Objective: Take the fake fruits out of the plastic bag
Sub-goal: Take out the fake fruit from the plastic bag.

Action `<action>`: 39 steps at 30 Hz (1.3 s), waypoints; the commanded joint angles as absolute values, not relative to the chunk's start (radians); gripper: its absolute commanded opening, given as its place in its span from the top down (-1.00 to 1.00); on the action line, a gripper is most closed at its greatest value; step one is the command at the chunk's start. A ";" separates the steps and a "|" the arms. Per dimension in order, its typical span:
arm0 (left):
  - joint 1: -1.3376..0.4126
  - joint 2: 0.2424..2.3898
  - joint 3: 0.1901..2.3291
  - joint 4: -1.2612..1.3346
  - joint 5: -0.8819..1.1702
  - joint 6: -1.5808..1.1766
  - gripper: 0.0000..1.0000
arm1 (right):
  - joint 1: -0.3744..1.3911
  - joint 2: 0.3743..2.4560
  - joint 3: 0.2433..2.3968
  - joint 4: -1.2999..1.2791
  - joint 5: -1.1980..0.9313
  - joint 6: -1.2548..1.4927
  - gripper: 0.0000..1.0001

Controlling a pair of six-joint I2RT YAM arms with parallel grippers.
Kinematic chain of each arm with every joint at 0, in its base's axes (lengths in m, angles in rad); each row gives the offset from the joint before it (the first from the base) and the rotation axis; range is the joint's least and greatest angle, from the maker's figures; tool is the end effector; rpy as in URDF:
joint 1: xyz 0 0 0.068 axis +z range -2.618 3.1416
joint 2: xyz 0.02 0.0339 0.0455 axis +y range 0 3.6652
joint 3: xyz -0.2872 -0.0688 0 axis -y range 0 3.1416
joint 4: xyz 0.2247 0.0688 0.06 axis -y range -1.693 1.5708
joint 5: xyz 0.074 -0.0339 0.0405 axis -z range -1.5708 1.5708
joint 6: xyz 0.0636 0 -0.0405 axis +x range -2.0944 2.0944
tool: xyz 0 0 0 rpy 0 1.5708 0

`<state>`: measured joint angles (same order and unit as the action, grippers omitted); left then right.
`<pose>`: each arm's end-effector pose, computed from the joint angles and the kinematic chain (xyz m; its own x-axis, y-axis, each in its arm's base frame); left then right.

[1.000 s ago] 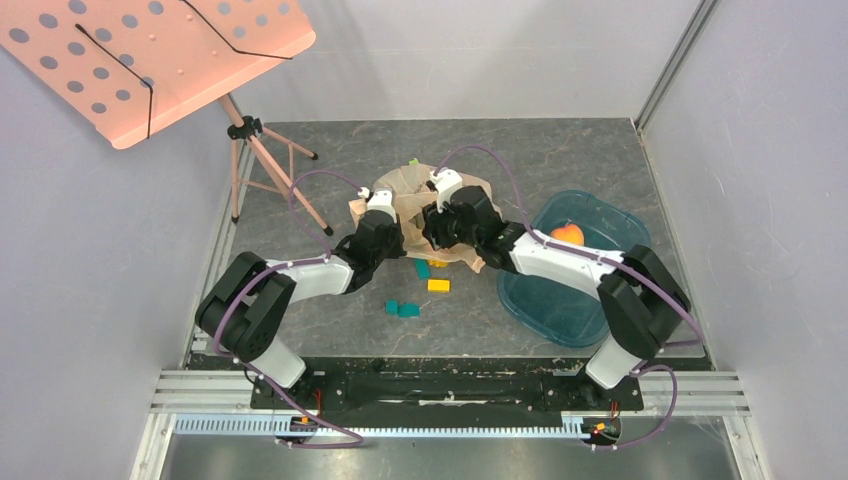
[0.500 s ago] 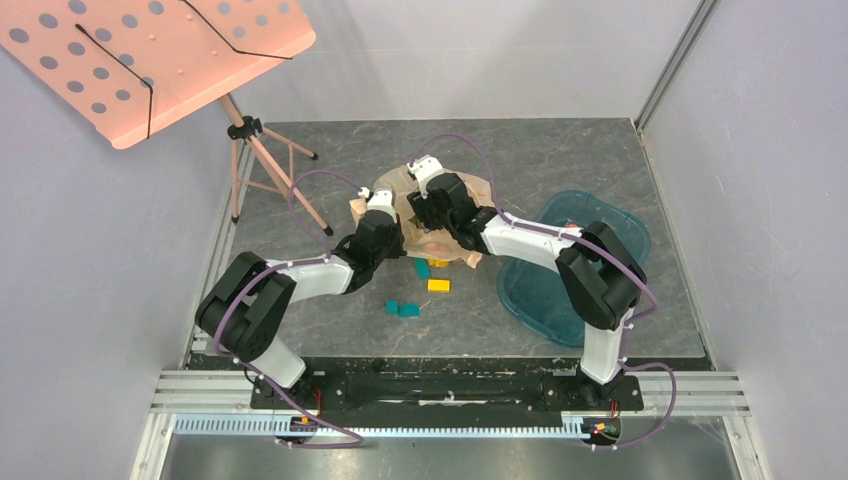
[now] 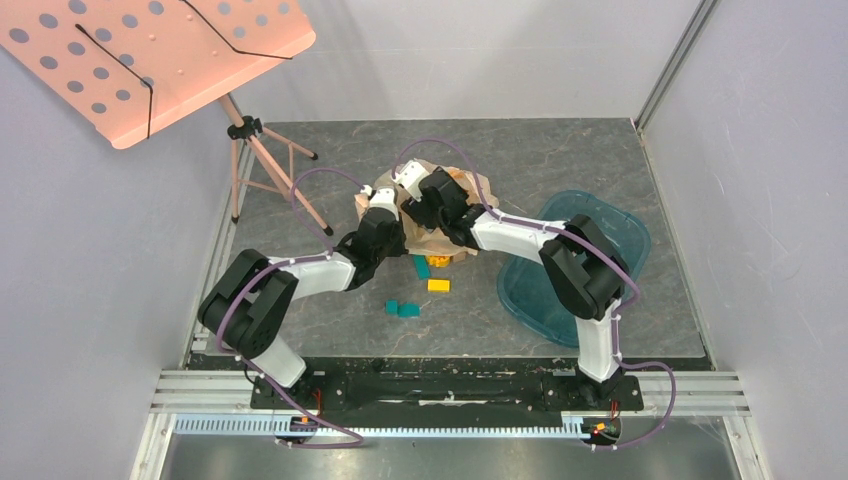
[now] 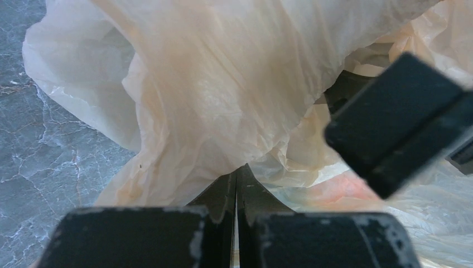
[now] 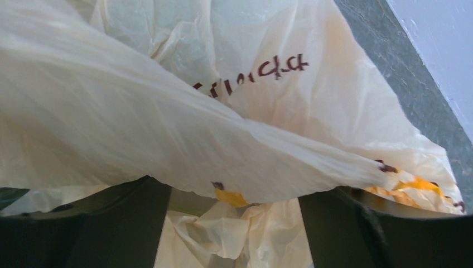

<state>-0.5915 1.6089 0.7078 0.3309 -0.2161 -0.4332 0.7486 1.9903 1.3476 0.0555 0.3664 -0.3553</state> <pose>0.2832 -0.1738 0.1881 -0.5724 -0.1094 -0.8126 0.1702 0.9536 -0.2483 0.3553 0.2990 0.2153 -0.2355 -0.6621 -0.7114 -0.5321 0.7004 -0.4757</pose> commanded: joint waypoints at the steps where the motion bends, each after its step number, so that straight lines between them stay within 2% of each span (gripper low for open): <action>1: -0.594 1.620 0.746 0.331 -0.227 -0.437 0.96 | 0.741 2.026 1.415 0.090 0.390 -0.451 -0.79; 7: -0.594 1.626 0.752 0.326 -0.222 -0.433 0.96 | 0.726 2.081 1.457 0.097 0.387 -0.504 -0.90; 13: -0.594 1.627 0.755 0.324 -0.221 -0.429 0.96 | 0.690 2.135 1.498 0.098 0.334 -0.520 -0.89; 24: -0.594 1.633 0.762 0.317 -0.212 -0.427 0.96 | 0.606 2.240 1.599 0.047 0.113 -0.545 -0.85; 32: -0.594 1.637 0.767 0.314 -0.208 -0.425 0.96 | 0.562 2.305 1.676 -0.049 -0.046 -0.535 -0.68; 39: -0.594 1.645 0.774 0.308 -0.199 -0.426 0.96 | 0.554 2.297 1.667 -0.109 -0.124 -0.542 -0.24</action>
